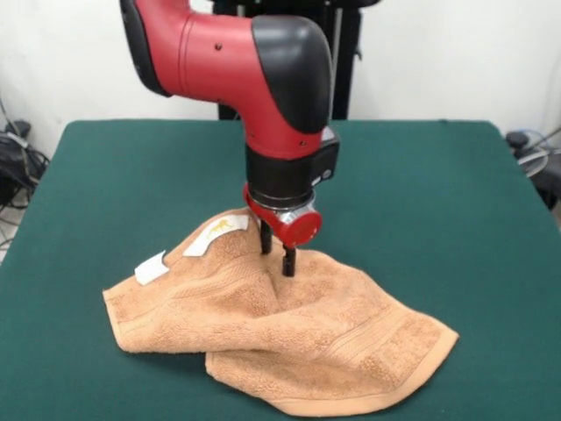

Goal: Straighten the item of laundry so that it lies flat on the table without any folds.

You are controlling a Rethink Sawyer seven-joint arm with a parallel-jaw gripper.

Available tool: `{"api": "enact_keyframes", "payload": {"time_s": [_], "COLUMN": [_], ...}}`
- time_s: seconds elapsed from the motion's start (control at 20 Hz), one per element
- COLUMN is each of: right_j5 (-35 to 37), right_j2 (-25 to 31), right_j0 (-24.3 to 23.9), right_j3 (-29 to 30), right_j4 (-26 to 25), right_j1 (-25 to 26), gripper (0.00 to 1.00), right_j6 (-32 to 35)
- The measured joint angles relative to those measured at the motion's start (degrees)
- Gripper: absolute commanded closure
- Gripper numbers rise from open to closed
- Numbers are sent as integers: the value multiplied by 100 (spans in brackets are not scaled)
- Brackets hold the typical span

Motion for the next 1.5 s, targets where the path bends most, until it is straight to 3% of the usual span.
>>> {"api": "enact_keyframes", "payload": {"time_s": [0.4, 1.5], "right_j5": [-50, -152], "right_j2": [-441, -409], "right_j0": [575, 702], "right_j3": [-10, 40], "right_j4": [13, 430], "right_j1": [-32, -36], "gripper": [0, 0], "right_j6": [0, 0]}}
